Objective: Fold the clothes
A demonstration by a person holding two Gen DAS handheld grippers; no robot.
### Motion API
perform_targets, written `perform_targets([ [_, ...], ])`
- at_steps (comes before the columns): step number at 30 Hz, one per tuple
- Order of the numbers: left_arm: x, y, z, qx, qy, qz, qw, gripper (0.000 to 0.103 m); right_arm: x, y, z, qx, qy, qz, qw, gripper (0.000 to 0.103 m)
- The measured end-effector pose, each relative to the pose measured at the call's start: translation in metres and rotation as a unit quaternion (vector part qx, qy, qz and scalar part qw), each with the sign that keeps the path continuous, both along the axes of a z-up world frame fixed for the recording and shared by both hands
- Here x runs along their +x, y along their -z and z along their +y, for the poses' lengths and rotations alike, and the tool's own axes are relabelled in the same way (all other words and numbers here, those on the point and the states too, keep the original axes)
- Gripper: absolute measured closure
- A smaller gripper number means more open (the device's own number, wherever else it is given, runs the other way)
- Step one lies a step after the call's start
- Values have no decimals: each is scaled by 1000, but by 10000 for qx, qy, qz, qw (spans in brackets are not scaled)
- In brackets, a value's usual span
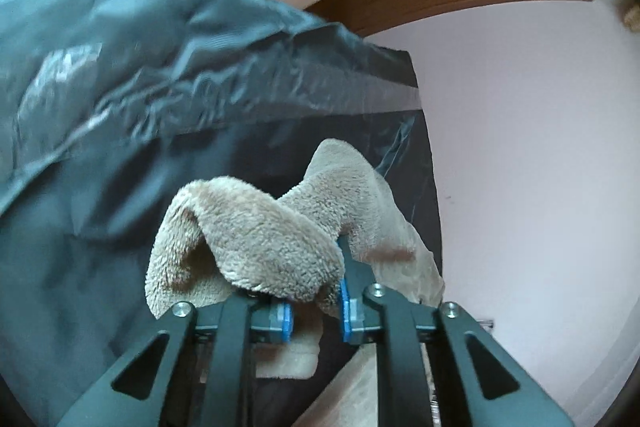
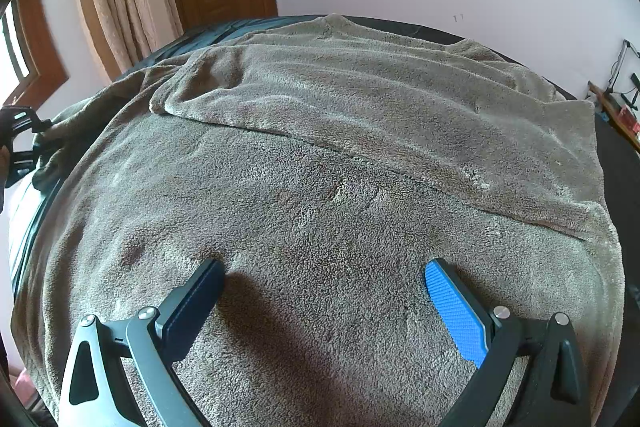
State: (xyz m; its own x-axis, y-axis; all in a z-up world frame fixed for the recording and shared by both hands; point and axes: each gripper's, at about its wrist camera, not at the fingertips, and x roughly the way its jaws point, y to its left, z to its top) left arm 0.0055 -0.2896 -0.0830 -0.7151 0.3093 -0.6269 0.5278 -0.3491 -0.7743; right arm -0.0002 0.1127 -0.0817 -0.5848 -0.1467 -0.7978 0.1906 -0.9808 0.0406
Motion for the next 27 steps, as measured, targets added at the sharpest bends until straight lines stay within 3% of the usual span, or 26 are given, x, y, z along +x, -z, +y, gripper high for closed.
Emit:
perform_targets([
  [4, -7, -24, 10, -764, 65, -14, 9971, 88, 0, 0, 1, -19, 0, 2, 10000, 1],
  [8, -20, -60, 32, -1850, 215, 43, 9825, 89, 0, -1, 1, -30, -2, 2, 10000, 1],
  [10, -27, -86, 57, -2591, 425, 237, 9646, 89, 0, -1, 1, -34, -3, 2, 10000, 1],
  [13, -36, -123, 110, -3758, 867, 618, 9206, 89, 0, -1, 1, -42, -1, 2, 10000, 1],
  [15, -37, -140, 161, -4580, 1343, 924, 8739, 89, 0, -1, 2, -52, 1, 3, 10000, 1],
  [17, -38, -146, 205, -5088, 1823, 1180, 8330, 89, 0, -1, 2, -64, 2, 5, 10000, 1],
  [19, -35, -144, 261, -5528, 2642, 1464, 7766, 89, 1, -1, 2, -76, 3, 7, 10000, 1],
  [21, -30, -132, 309, -5882, 3506, 1631, 7102, 89, 1, -1, 2, -96, 4, 10, 10000, 1],
  [25, 0, -87, 384, -6536, 4767, 1878, 5571, 85, 3, -4, 13, -433, 69, 46, 9990, 1],
  [26, 9, -75, 397, -6620, 4995, 1904, 5254, 85, 3, -4, 15, -493, 103, 56, 9987, 1],
  [27, 14, -64, 406, -6689, 5129, 1891, 5037, 84, 3, -4, 18, -553, 136, 67, 9984, 1],
])
